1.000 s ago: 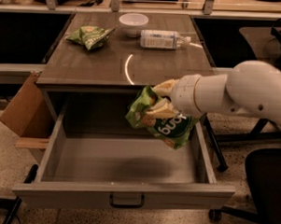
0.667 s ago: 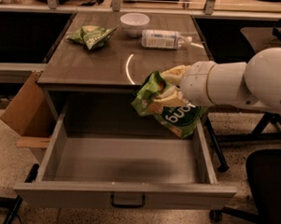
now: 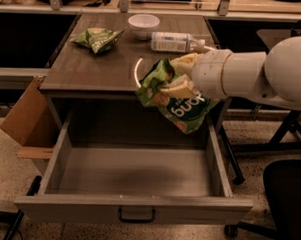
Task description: Pick green rice chip bag from top drawer and place on counter
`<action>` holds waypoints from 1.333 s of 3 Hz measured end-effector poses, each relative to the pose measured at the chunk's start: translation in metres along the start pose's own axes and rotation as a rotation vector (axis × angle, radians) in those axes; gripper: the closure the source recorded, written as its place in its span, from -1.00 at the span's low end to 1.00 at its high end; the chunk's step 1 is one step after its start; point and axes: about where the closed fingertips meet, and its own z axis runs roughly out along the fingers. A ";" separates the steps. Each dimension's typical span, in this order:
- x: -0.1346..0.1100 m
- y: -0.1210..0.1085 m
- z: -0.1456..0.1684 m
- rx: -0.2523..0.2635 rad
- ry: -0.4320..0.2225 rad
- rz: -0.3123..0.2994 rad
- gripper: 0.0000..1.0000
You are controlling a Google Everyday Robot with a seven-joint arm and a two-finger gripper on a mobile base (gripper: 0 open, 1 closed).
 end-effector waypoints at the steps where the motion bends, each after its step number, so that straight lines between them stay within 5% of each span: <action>1: -0.027 -0.037 0.005 0.036 -0.033 0.034 1.00; 2: -0.045 -0.063 0.024 0.061 -0.020 0.112 1.00; 3: -0.060 -0.076 0.047 0.049 -0.039 0.278 1.00; 4: -0.060 -0.076 0.047 0.049 -0.039 0.278 1.00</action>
Offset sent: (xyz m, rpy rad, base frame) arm 0.0896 0.0356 0.0804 0.1925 0.1429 -0.1800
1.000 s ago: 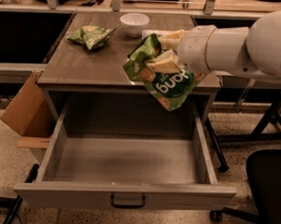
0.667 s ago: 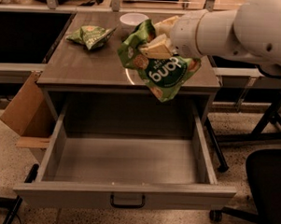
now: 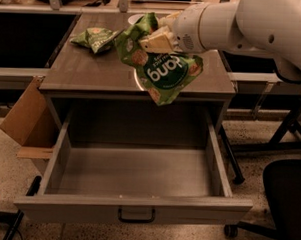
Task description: Pick green rice chip bag from top drawer and place on counter
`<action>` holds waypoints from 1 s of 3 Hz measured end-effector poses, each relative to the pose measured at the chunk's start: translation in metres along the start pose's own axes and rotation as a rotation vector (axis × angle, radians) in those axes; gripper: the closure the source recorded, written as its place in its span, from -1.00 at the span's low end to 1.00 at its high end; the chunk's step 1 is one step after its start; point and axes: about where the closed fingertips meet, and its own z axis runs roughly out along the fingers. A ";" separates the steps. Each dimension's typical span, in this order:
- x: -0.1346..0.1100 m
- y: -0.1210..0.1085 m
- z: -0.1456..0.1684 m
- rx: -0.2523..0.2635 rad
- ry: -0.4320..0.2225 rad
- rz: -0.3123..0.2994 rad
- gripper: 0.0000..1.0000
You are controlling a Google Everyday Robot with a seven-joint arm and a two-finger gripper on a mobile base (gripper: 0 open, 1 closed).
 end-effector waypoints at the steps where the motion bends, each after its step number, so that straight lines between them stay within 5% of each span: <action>1: -0.006 -0.003 0.014 0.020 0.003 0.019 1.00; 3: -0.008 -0.016 0.056 0.103 0.056 0.139 1.00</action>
Offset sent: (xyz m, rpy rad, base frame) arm 0.0568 0.0399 0.0003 0.0964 0.1021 -0.1835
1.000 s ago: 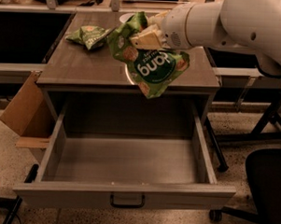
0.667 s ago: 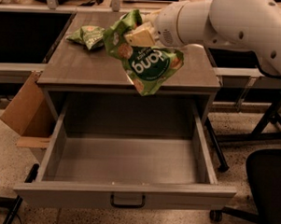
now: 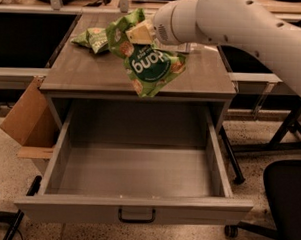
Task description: Pick green rice chip bag from top drawer and place on counter
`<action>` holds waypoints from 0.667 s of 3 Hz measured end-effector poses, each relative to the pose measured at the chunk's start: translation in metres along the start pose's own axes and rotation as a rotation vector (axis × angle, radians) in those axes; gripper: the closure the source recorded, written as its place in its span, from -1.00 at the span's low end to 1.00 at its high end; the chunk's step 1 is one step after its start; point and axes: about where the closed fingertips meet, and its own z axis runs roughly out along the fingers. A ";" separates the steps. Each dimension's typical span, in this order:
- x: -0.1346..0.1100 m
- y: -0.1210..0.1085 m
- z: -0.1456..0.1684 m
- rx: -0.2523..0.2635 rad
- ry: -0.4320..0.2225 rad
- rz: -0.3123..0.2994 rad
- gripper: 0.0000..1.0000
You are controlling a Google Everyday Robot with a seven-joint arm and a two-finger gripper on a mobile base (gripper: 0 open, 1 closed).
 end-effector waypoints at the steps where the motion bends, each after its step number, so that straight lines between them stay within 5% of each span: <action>1: 0.018 -0.008 0.017 0.026 0.042 0.082 1.00; 2: 0.035 -0.015 0.029 0.033 0.055 0.157 1.00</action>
Offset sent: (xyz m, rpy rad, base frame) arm 0.0435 -0.0178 -0.0628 0.1285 0.1889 -0.1488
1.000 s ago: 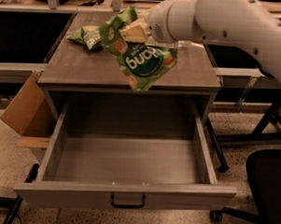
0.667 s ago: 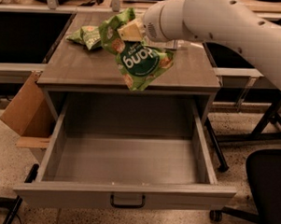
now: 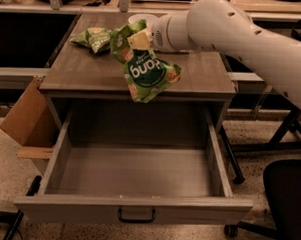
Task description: Pick green rice chip bag from top drawer and place on counter
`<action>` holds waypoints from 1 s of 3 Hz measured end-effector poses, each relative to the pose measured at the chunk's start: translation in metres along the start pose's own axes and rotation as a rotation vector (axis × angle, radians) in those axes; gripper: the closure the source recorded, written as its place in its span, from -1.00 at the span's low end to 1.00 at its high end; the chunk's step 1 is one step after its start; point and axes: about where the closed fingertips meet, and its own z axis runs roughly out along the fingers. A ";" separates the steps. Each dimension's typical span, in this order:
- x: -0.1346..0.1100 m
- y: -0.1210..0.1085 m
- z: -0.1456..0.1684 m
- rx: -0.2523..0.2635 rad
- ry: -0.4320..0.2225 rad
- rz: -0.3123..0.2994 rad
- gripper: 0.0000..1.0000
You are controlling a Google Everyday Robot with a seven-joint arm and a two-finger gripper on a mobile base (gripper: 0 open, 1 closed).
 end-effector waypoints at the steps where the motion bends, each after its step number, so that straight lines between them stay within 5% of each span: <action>1: 0.009 -0.012 0.011 0.005 0.000 0.063 1.00; 3: 0.018 -0.038 0.032 0.026 0.001 0.148 1.00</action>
Offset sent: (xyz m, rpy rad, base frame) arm 0.0452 -0.0216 -0.0283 0.1199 0.0834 -0.0926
